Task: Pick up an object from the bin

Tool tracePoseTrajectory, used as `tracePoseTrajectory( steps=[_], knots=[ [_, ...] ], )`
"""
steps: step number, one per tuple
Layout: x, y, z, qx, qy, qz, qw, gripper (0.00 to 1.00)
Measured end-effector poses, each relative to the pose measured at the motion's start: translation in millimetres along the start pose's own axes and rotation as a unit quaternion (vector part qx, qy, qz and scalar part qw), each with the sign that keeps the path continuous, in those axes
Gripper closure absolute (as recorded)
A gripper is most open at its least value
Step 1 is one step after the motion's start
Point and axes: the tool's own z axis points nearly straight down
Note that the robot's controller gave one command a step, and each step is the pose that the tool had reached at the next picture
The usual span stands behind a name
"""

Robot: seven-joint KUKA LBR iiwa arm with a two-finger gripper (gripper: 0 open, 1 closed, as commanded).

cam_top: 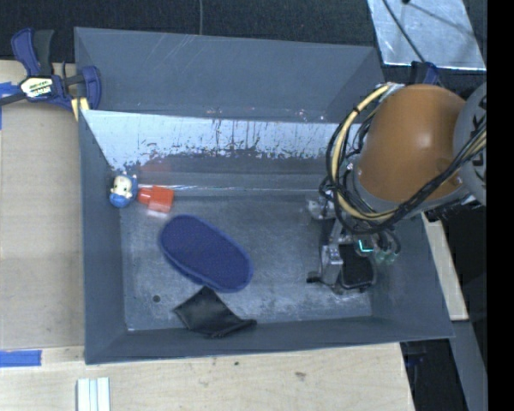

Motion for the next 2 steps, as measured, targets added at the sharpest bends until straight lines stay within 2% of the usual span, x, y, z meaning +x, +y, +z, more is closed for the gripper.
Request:
tracePoseTrajectory(
  steps=[1,2],
  knots=[
    [30.7,-80,85,0.001,0.0002,-0.078,0.9969,0.0],
    [9.8,-143,82,0.001,-0.0057,0.089,0.9961,0.0]
  ],
)
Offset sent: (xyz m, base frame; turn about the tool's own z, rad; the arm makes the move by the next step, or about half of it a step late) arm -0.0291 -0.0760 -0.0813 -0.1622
